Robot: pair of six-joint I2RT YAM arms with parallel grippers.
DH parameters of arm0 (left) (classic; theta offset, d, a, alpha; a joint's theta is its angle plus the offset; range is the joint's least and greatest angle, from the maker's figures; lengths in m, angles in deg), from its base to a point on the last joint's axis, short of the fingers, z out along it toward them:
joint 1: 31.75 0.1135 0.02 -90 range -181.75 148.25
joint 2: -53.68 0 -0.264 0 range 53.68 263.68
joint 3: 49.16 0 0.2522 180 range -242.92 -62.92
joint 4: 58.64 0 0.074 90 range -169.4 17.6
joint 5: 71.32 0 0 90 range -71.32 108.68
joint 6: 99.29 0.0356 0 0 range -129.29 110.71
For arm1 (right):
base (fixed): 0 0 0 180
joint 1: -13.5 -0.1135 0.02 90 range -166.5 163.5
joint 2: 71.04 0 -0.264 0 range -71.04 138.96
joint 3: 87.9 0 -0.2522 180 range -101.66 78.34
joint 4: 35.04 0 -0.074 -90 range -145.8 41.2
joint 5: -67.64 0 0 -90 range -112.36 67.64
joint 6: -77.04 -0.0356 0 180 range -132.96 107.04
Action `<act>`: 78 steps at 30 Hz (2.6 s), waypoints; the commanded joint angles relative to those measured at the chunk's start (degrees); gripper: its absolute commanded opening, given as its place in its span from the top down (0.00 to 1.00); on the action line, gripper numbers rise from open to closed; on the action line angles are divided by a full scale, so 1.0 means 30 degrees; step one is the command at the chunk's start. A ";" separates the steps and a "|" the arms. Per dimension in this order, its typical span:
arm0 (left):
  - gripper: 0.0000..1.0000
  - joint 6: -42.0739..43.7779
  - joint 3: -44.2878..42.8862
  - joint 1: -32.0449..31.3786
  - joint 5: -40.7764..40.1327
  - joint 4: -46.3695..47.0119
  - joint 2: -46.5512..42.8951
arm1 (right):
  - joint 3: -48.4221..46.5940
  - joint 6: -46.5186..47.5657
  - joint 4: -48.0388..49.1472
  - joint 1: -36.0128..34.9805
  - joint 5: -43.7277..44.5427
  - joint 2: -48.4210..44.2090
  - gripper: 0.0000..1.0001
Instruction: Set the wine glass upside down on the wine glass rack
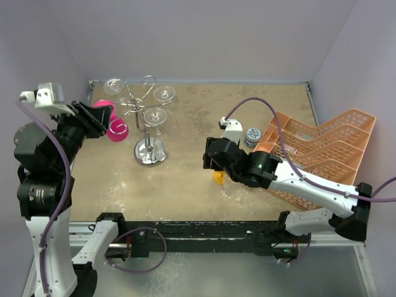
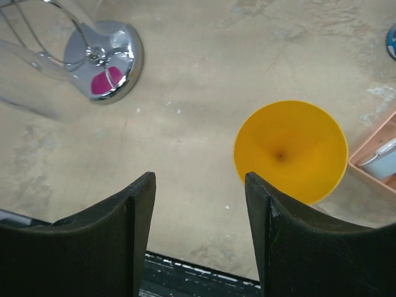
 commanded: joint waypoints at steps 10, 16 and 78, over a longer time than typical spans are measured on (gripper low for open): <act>0.63 0.2018 0.3068 -0.1587 0.0011 0.1216 -0.2638 | -0.0273 0.3926 0.0389 0.1769 -0.0923 0.3057 0.45; 0.63 0.1645 0.2055 -0.1650 0.0588 0.0936 -0.2338 | -0.0424 0.3776 0.0481 0.1905 -0.1317 0.4439 0.63; 0.51 -1.4655 0.5207 -1.1838 -0.2552 1.4560 0.4812 | 0.1618 0.0798 2.0727 0.1905 0.1043 -0.5395 1.00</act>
